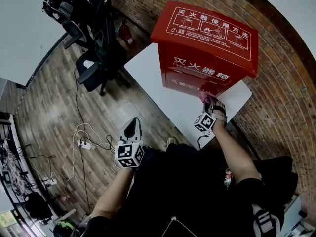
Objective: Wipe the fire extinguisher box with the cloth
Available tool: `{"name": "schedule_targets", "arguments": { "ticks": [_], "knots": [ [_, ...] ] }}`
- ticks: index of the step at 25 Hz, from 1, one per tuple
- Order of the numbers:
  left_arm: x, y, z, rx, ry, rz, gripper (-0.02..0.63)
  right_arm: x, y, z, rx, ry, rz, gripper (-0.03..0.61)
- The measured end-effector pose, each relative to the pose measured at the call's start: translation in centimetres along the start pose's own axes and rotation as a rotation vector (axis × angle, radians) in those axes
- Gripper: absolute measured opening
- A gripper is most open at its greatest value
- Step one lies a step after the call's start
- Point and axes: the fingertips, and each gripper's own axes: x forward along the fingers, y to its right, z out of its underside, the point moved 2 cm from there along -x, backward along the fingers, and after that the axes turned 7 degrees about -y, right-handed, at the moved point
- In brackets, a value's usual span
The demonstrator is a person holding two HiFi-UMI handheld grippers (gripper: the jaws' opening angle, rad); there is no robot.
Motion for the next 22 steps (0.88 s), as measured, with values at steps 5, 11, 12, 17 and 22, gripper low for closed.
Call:
{"name": "schedule_targets", "arguments": {
  "ticks": [5,11,12,17,22],
  "knots": [
    [0.3,0.2,0.0,-0.001,-0.003,0.001,0.028,0.3,-0.2,0.9,-0.002,-0.008,-0.006,0.112],
    [0.4,0.2,0.1,-0.005,-0.005,-0.007,0.028,0.9,-0.8,1.6,-0.005,-0.020,-0.017,0.112],
    [0.3,0.2,0.1,-0.006,-0.005,-0.010,0.028,1.0,-1.0,1.7,-0.007,-0.024,-0.020,0.112],
    [0.1,-0.1,0.3,-0.011,-0.006,-0.025,0.028,1.9,-2.1,2.4,-0.015,-0.037,-0.040,0.112],
    [-0.2,-0.4,0.6,-0.017,-0.011,-0.041,0.028,2.6,-3.0,2.6,-0.035,-0.044,-0.056,0.112]
  ]
}}
